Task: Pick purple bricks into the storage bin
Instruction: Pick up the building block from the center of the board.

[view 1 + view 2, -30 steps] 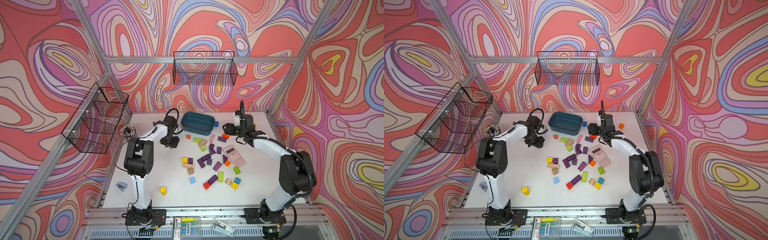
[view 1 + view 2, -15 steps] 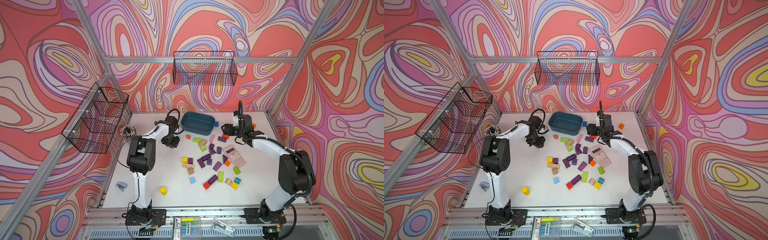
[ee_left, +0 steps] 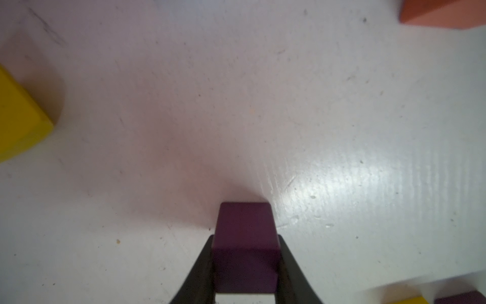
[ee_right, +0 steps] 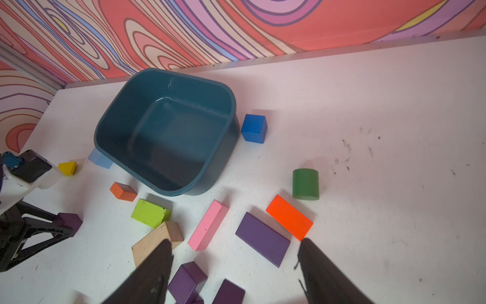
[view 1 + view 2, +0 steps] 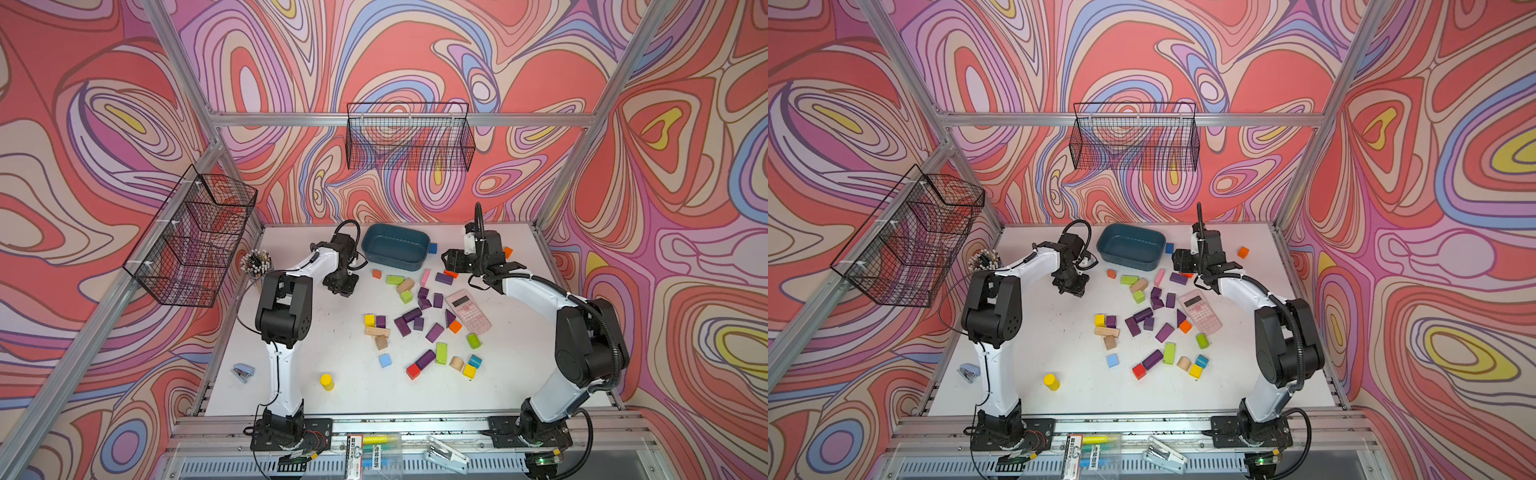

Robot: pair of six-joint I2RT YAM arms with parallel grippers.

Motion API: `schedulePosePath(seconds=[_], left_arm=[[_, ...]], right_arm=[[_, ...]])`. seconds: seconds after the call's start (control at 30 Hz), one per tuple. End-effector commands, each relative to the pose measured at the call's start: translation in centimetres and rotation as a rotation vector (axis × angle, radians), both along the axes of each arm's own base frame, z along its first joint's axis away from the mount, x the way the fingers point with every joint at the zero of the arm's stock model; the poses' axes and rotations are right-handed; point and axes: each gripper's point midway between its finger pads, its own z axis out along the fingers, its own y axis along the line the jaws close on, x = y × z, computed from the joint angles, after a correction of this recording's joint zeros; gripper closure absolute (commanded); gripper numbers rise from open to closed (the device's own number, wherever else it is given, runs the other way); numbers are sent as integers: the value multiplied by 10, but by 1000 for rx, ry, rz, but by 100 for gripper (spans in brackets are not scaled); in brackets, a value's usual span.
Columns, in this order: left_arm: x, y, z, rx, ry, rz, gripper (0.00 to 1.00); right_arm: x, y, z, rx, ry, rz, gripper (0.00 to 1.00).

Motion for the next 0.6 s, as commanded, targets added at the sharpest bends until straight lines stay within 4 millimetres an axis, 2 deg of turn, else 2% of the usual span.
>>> schedulePosePath(seconds=[0.0,0.17,0.57], left_arm=[[4,2,4,9,-11,5,72],[8,1,15,-4,-60,33,76],[9,-8,44,-77,-158,53,77]], right_arm=[[3,5,-1,-5,-2,19,21],[4,6,-3,-11,-1,27,21],[8,6,-8,-20,-6,35,21]])
